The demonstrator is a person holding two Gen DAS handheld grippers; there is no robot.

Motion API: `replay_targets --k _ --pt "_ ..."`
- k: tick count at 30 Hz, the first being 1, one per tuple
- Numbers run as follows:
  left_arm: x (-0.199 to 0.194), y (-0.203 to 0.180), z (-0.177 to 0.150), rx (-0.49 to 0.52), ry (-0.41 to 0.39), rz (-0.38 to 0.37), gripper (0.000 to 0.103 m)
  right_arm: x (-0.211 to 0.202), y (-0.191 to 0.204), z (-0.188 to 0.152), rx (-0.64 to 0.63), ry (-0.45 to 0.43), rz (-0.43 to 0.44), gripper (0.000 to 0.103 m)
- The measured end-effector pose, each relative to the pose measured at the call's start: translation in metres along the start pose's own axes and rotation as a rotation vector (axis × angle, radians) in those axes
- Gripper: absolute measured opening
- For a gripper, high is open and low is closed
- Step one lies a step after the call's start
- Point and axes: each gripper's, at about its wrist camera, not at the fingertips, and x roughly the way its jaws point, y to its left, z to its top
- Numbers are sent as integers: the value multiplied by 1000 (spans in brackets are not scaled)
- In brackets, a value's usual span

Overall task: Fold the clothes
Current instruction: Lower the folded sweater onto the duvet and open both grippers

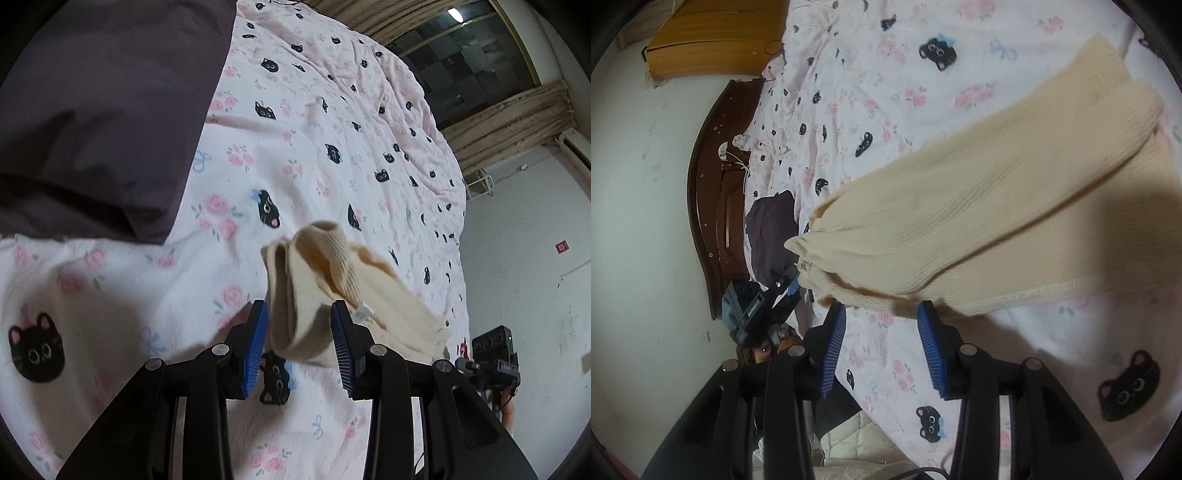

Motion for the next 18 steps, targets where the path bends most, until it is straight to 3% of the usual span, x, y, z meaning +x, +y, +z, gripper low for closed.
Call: replay_targets --k 12,18 --pt "7 1 -13 68 -27 17 31 21 -3 12 57 -5 -18 43" --pt "8 1 -16 86 -42 27 31 26 5 18 37 5 -57 19"
